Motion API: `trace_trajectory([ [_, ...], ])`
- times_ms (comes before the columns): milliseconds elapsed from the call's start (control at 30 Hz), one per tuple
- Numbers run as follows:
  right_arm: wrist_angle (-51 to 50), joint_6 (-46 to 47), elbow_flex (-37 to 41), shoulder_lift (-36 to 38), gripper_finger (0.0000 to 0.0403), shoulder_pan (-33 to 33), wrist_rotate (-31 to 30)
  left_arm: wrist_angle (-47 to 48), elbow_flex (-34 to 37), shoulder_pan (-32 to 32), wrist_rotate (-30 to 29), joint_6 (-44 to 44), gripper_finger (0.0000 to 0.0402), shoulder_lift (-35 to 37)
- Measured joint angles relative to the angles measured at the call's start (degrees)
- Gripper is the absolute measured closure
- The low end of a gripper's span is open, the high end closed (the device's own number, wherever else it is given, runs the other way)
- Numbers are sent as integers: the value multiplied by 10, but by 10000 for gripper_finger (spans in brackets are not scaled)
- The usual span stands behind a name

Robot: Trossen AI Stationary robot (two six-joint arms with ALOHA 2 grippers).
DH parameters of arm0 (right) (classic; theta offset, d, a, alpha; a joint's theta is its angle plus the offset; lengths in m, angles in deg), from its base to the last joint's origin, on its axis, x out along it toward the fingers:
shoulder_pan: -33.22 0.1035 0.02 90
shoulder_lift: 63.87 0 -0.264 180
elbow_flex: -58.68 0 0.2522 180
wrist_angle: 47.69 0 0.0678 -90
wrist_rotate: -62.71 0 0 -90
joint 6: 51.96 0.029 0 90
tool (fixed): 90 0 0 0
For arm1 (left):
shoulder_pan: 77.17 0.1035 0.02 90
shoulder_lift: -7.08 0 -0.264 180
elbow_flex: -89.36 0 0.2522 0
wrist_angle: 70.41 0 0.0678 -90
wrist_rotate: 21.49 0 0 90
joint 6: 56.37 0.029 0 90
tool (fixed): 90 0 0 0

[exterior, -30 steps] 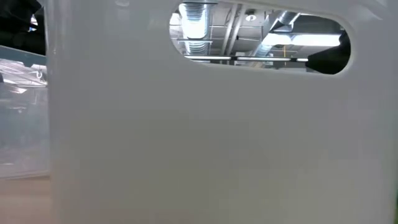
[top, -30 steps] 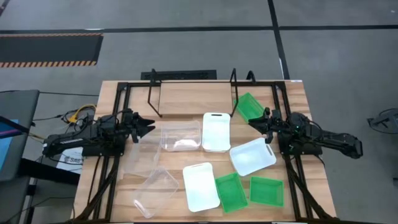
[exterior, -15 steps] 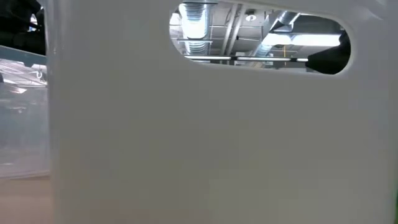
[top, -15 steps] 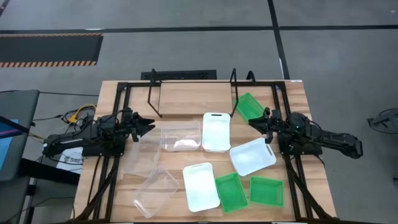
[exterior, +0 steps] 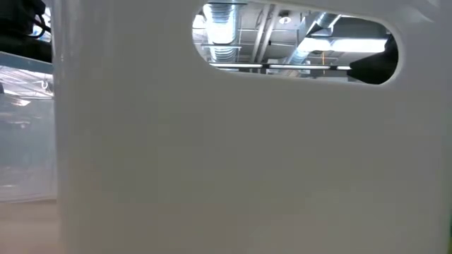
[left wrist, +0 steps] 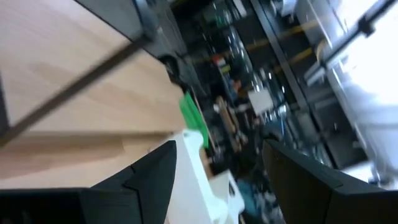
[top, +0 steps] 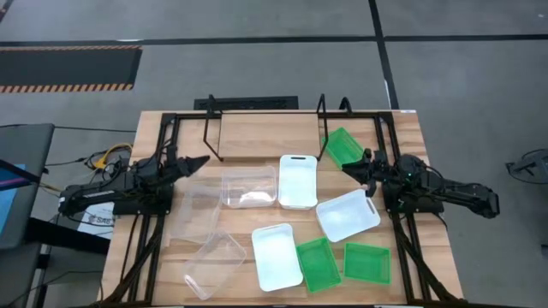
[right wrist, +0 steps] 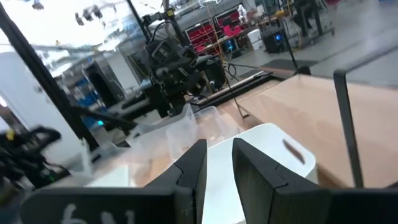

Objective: Stack baskets on shelf by color
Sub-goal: Put the top white bin on the shelf

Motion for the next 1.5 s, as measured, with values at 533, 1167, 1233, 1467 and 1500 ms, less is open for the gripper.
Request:
trace_trajectory([
  [533, 23, 226, 0, 0, 300, 0, -20, -108, -1, 0, 54, -64, 174, 0],
  [1167, -303, 233, -391, -373, 300, 0, -167, -191, -126, 0, 56, 10, 174, -7],
  [1233, -375, 293, -438, -448, 301, 0, -165, -158, -143, 0, 56, 18, 174, -16],
  [1467, -425, 335, -522, -665, 301, 35, -107, -135, -164, 0, 56, 56, 174, -47],
  [1500, -424, 340, -528, -689, 301, 44, -105, -134, -164, 0, 55, 55, 174, -48],
])
